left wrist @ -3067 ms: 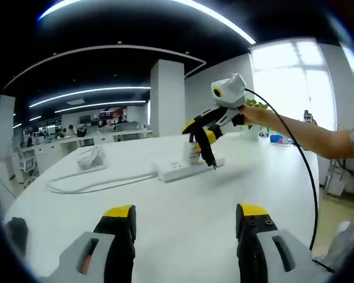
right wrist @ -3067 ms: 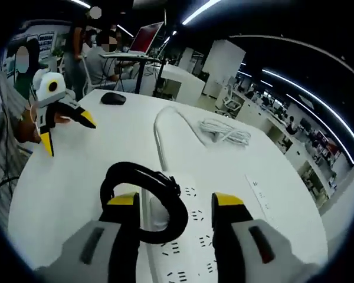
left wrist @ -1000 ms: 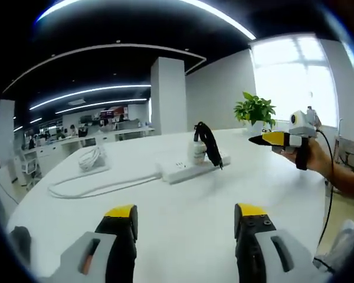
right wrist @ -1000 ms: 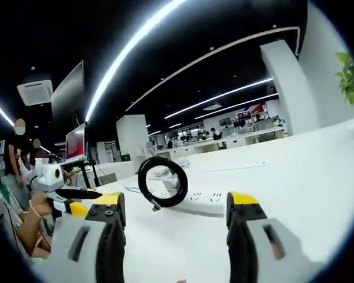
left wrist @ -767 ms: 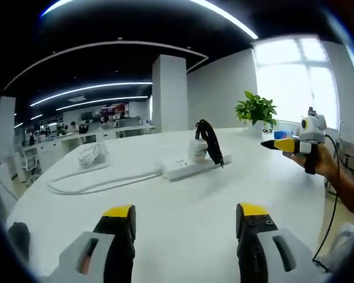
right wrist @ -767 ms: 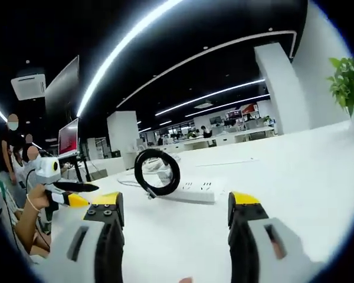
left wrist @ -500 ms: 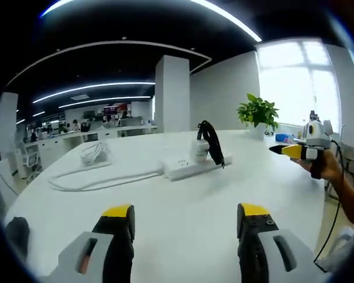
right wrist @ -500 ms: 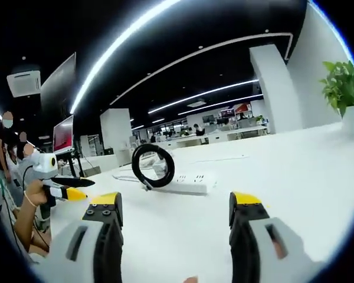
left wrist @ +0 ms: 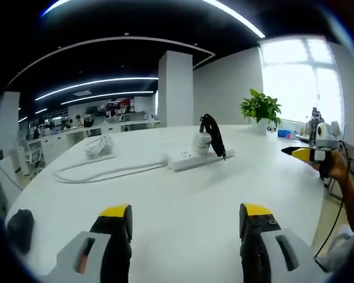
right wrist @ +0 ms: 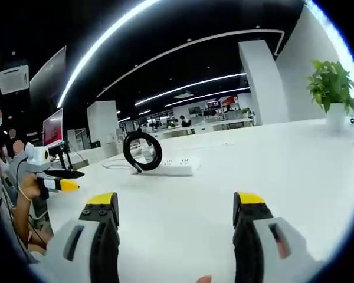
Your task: Straighten the power strip on the desk, plug the charger into it
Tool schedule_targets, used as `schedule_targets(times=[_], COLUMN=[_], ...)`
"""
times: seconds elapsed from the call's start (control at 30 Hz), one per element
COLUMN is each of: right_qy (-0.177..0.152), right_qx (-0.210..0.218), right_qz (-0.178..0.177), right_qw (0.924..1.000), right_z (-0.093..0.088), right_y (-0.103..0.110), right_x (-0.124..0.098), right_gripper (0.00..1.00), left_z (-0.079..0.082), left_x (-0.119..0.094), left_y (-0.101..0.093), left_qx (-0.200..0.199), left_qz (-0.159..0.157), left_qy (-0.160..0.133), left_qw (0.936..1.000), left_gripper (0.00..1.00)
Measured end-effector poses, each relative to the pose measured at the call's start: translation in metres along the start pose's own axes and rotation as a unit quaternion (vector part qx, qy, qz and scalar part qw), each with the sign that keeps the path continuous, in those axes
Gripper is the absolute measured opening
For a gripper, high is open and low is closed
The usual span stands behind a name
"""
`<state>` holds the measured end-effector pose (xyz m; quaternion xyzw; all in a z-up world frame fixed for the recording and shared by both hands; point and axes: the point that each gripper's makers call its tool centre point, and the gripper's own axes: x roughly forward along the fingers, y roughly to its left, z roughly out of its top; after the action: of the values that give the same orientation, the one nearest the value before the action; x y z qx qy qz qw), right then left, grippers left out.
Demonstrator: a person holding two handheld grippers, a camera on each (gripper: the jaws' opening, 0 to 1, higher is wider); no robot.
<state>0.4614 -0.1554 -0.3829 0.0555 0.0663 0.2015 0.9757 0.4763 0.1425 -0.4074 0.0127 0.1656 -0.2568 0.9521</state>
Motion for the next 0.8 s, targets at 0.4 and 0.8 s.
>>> schedule_targets(times=[0.4,0.8], right_qy=[0.030,0.047], right_qx=[-0.015,-0.019], right_qz=[-0.019,-0.049], right_qw=[0.9993,0.9975], right_z=[-0.018,-0.024], right_y=[-0.005,-0.023], right_x=[-0.025,-0.053], right_gripper=[0.88,1.00], left_z=[-0.019,-0.033], left_x=[-0.014,-0.032], left_y=[0.002,0.005], left_qx=[-0.021,-0.038], left_qz=[0.012,0.036], left_qy=[0.019,0.021], left_qw=[0.9995,0.9984], left_gripper=[0.84,0.96])
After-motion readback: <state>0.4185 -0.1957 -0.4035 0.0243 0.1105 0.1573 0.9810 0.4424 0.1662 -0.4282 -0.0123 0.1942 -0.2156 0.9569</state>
